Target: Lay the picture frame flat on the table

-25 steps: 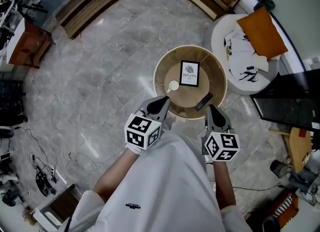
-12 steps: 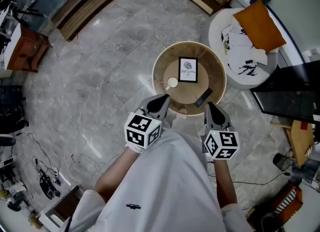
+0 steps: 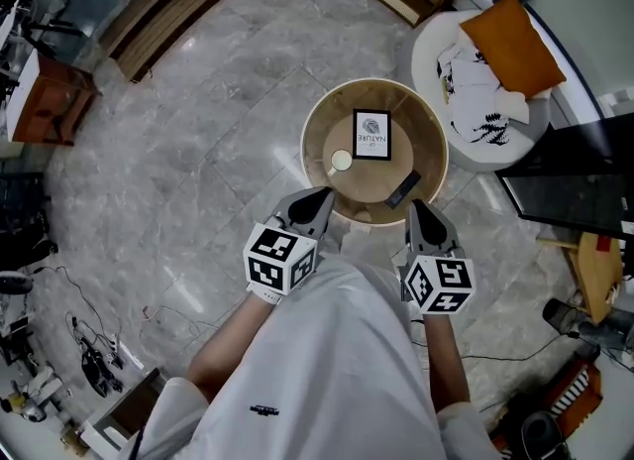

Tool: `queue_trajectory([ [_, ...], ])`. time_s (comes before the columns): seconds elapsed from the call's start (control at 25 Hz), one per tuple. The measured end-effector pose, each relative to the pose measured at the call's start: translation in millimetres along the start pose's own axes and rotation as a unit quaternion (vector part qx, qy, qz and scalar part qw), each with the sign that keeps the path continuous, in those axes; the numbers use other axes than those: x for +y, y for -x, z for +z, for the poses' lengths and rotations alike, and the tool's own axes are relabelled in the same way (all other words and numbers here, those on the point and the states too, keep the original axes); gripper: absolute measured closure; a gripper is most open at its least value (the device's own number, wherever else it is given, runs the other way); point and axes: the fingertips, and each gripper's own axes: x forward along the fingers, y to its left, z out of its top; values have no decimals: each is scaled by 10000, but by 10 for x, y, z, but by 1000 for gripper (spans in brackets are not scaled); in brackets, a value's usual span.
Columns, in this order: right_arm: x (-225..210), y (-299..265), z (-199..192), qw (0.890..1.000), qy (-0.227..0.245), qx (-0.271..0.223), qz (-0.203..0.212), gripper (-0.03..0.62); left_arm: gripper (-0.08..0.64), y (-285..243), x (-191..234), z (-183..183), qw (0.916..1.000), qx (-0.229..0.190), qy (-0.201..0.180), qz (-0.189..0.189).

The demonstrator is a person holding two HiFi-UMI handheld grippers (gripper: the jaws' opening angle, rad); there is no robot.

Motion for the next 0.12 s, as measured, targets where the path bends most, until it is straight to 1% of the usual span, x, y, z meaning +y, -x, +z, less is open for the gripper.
queue_trajectory([
  [0.12, -39, -19, -20, 10000, -22, 2, -22, 575, 557, -38, 15, -20, 10000, 15, 14, 5],
])
